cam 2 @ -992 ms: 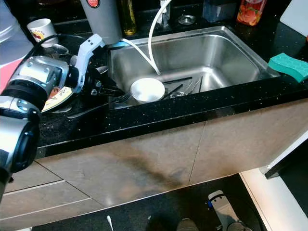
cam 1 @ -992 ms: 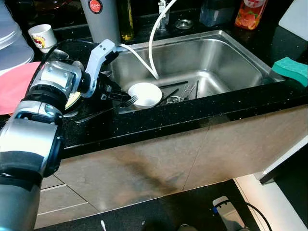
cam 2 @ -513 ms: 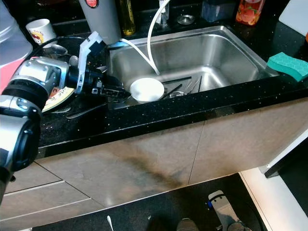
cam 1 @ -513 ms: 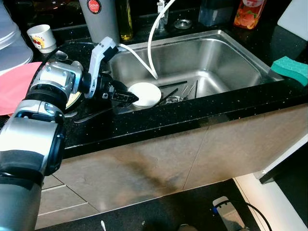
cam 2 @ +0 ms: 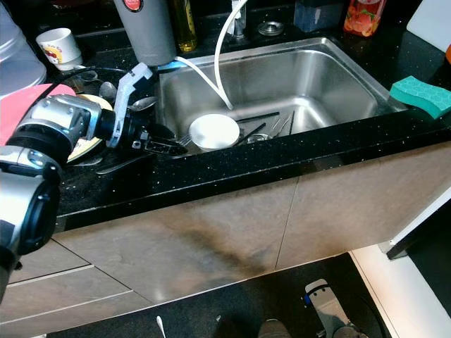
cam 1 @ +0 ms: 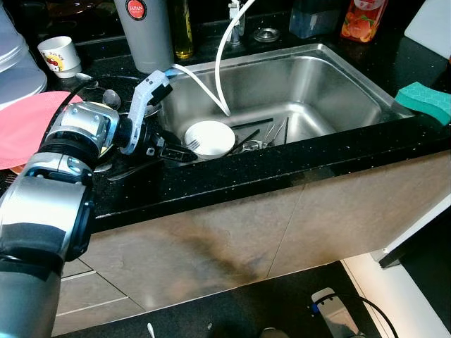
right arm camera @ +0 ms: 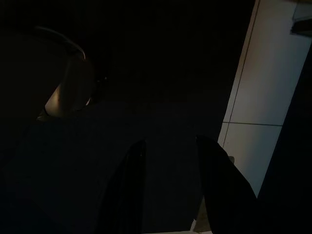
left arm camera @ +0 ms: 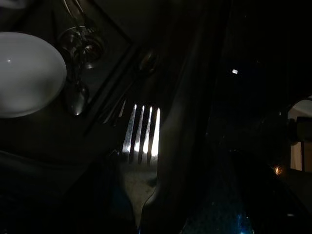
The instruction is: Kitchen organization
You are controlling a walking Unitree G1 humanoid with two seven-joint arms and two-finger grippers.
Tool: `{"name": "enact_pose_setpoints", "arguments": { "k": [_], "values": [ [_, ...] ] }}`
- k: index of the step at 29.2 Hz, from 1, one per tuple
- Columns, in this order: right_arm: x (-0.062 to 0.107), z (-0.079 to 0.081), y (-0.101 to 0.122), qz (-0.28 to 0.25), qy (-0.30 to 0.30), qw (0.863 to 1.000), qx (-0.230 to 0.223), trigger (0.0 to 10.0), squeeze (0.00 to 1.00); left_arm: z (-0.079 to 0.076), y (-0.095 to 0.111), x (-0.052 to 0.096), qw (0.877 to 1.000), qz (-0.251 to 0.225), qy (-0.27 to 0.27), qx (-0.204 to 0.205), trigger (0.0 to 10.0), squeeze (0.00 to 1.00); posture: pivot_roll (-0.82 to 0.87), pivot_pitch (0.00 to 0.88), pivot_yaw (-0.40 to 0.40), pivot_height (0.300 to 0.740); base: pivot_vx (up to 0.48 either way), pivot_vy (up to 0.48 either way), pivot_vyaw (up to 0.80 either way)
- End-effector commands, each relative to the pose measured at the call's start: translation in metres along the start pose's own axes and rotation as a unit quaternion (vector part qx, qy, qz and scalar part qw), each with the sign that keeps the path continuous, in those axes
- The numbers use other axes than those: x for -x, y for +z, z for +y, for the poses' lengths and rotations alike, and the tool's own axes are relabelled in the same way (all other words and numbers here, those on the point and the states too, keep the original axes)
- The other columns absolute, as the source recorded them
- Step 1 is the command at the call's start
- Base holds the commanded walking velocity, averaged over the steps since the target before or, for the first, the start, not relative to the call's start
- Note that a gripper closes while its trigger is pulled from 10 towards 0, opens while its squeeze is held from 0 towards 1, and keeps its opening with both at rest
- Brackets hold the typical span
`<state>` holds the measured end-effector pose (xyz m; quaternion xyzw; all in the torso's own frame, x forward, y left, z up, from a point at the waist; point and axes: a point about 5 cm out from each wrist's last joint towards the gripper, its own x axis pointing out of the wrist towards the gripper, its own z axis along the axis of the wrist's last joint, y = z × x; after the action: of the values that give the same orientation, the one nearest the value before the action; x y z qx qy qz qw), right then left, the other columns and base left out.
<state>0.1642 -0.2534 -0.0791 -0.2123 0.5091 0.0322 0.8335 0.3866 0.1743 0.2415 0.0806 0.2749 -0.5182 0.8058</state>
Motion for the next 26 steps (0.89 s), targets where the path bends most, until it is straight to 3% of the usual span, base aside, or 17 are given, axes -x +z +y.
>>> {"name": "enact_pose_setpoints", "arguments": {
  "k": [1,8,9,10,11,13,26],
  "values": [
    [0.001,0.003,-0.007,0.01,0.003,1.0,0.003,10.0,0.0,0.0,-0.013,-0.007,1.0,0.023,-0.008,0.009,10.0,0.0,-0.07,0.087,0.089,0.74,0.0,0.0,0.0],
    [0.001,0.004,-0.008,0.01,0.002,1.0,0.003,10.0,0.0,-0.001,-0.019,-0.016,0.999,0.034,-0.011,0.012,10.0,0.0,-0.07,0.092,0.093,0.74,0.0,0.0,0.0],
    [0.001,0.004,-0.008,0.01,0.002,1.0,0.002,10.0,0.0,-0.001,-0.019,-0.017,0.999,0.035,-0.008,0.012,9.2,0.0,-0.08,0.095,0.094,0.74,0.0,0.0,0.0],
    [0.001,0.004,-0.008,0.01,0.002,1.0,0.002,10.0,0.0,-0.001,-0.019,-0.017,0.999,0.035,-0.008,0.012,9.2,0.0,-0.08,0.095,0.094,0.74,0.0,0.0,0.0],
    [0.001,0.004,-0.008,0.01,0.002,1.0,0.001,10.0,0.0,-0.001,-0.02,-0.018,0.999,0.035,-0.005,0.012,6.9,0.0,-0.08,0.096,0.095,0.74,0.0,0.0,0.0],
    [0.001,0.004,-0.008,0.01,0.001,1.0,0.001,10.0,0.0,-0.001,-0.02,-0.018,0.999,0.035,-0.004,0.012,0.0,0.0,-0.08,0.097,0.095,0.74,0.0,0.0,0.0],
    [0.001,0.003,-0.007,0.01,0.0,1.0,0.002,10.0,0.0,0.001,-0.021,-0.015,0.999,0.043,0.007,0.009,0.0,0.0,-0.07,0.102,0.092,0.74,0.0,0.0,0.0]
  ]
}}
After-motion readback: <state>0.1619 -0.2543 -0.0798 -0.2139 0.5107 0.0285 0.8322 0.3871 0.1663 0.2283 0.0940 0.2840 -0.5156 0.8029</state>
